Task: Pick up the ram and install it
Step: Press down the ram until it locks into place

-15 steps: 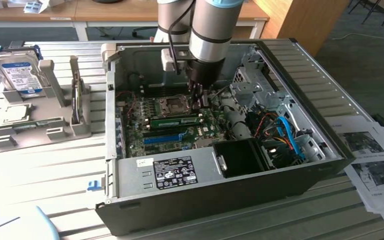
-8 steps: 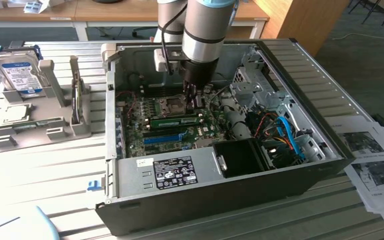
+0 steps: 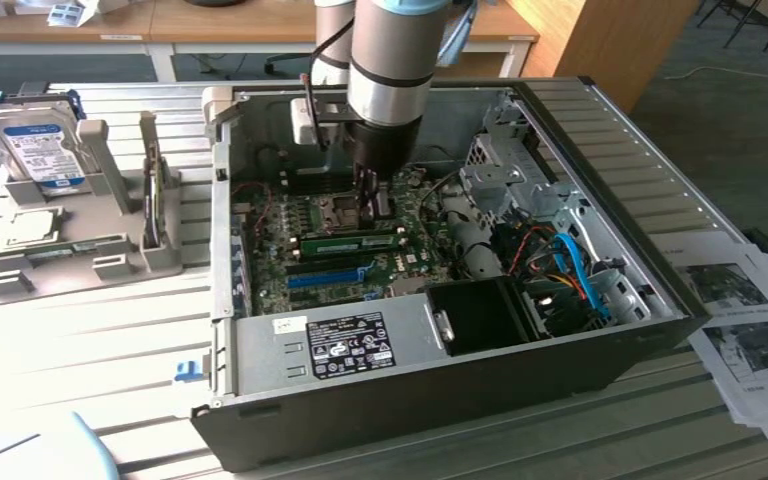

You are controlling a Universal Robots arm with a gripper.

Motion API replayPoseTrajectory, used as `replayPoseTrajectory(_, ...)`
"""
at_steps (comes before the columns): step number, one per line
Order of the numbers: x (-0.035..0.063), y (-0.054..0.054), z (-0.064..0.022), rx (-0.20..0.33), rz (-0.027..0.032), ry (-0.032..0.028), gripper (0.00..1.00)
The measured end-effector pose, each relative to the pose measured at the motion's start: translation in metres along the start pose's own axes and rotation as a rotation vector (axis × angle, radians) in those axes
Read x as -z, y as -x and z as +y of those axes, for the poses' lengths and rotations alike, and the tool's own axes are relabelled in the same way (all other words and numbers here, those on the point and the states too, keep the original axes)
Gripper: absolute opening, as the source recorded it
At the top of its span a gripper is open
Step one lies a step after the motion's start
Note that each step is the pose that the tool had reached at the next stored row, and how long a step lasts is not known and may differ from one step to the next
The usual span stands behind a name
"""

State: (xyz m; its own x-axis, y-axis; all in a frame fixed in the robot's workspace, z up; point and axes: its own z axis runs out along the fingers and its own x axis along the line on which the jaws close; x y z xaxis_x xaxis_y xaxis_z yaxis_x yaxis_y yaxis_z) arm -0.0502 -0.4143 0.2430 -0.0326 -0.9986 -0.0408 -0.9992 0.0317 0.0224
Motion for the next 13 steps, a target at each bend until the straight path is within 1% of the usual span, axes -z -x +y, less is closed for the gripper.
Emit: replayPoseTrajectory(13, -0.0011, -0.001, 0.0276, 0.0, -0.0001, 0.0004, 0.09)
